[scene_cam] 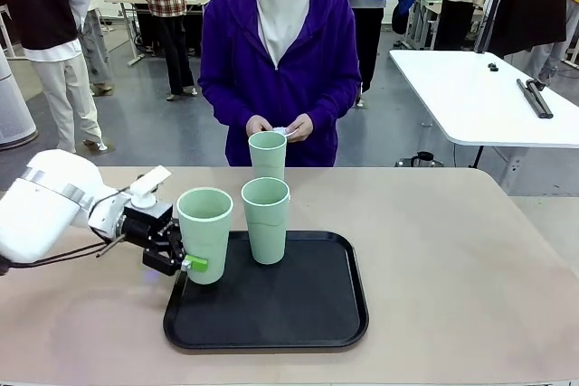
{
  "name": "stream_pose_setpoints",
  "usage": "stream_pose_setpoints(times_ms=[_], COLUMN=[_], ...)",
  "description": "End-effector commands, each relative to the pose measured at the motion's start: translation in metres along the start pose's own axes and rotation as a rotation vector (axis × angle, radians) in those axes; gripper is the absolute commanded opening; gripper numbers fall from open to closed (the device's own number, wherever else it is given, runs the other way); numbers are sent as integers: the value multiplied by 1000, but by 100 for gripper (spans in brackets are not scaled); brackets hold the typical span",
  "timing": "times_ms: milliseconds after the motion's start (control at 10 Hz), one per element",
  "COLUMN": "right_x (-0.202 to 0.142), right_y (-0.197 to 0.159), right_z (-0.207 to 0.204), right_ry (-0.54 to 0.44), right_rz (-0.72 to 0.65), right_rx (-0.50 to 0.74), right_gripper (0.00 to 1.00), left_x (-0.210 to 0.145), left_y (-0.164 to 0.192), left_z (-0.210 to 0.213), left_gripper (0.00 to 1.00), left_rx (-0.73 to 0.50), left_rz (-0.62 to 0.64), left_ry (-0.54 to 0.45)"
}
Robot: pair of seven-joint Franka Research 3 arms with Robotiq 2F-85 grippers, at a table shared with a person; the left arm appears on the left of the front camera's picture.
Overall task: Place coasters on the table and set cups on them.
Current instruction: Take one Reusable plastic cup from the Flat Tray and place it on a coaster set by the human.
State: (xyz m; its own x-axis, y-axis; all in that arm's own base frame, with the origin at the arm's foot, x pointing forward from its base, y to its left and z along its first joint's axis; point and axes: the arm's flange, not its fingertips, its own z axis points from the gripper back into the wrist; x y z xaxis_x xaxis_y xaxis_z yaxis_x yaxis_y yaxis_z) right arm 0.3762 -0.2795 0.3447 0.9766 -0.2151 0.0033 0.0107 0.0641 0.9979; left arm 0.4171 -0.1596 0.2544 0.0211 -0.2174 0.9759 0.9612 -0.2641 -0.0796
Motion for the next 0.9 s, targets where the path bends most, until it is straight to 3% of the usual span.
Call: stream_pose_setpoints(times_ms=[0,400,600,700,800], right_x=[0,0,0,0,0], right_y=[1,1,1,1,1], right_z=[1,1,1,1,1], right_ry=[1,1,1,1,1], right_rz=[0,0,0,0,0], right_rx=[4,4,4,4,4], right_gripper=[100,100,100,100,100], left_x=[69,159,171,169,169], left_y=[-24,-39,-46,-35,-35], left_z=[14,43,45,52,52], left_gripper=[0,0,0,0,0], left_rx=[121,266,212,249,249], left_rz=[-37,-34,38,-54,-54], left_ry=[-87,-69,-46,-82,-82])
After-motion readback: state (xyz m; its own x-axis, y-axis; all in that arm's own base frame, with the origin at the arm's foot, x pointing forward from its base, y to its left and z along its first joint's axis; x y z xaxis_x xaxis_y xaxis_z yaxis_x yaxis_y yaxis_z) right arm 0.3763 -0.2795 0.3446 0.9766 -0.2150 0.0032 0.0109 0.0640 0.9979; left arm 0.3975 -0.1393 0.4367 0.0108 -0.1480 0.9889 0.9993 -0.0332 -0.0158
